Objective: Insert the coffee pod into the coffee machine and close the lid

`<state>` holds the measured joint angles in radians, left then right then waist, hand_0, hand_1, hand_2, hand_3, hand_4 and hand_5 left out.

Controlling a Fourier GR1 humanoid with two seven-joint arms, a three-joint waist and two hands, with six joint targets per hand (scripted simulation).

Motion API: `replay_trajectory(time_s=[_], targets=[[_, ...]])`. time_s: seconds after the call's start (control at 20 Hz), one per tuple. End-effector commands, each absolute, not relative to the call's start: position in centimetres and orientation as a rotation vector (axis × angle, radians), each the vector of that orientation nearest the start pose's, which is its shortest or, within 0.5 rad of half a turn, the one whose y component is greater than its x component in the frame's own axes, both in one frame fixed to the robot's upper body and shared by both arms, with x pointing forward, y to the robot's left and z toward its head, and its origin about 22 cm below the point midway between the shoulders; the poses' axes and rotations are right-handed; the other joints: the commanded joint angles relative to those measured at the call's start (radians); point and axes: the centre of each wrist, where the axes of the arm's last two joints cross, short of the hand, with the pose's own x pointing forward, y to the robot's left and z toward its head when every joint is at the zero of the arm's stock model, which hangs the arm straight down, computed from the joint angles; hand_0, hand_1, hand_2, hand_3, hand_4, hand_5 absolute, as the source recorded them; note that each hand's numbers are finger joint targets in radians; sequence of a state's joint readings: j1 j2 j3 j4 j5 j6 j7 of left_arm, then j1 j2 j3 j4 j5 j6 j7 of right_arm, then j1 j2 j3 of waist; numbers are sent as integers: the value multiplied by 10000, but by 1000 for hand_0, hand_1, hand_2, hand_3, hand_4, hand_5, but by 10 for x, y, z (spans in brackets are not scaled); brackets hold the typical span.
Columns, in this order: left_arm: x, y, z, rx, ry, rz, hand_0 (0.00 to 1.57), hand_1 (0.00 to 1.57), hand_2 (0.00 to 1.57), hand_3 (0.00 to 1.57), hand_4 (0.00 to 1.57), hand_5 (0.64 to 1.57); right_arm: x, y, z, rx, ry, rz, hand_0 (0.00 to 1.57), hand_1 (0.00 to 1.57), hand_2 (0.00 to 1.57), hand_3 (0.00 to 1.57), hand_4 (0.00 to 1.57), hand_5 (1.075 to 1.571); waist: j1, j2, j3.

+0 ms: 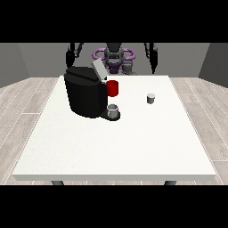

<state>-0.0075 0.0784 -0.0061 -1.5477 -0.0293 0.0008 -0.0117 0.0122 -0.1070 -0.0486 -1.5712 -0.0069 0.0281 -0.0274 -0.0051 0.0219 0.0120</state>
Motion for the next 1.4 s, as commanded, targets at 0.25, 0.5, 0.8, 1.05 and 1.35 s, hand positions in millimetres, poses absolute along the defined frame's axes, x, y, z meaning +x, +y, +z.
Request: replay_trajectory(time_s=[0.25,0.5,0.8,1.05,1.35], targets=[[264,274,13,-674,-16651,-1320,0,0,0,0,724,1571,234,-255,-9,-26,-15622,274,0,0,0,0,328,1571,-287,-273,-122],[268,266,19,-824,-16867,-2685,0,0,0,0,661,1571,242,-259,-23,-14,-16675,-1024,0,0,0,0,342,1571,-121,-7,-117],[300,315,35,1975,-15964,-3522,0,0,0,0,330,1571,255,-232,10,464,-17615,311,0,0,0,0,346,1571,-1061,883,-120],[305,343,36,3284,-15301,-4873,0,0,0,0,0,1571,254,-228,7,902,-18006,78,0,0,0,0,411,1571,-1386,1221,-120],[325,369,45,5119,-14838,-5527,0,0,0,0,0,1571,265,-215,29,687,-17943,493,0,0,0,0,430,1571,-1937,1996,-129]])
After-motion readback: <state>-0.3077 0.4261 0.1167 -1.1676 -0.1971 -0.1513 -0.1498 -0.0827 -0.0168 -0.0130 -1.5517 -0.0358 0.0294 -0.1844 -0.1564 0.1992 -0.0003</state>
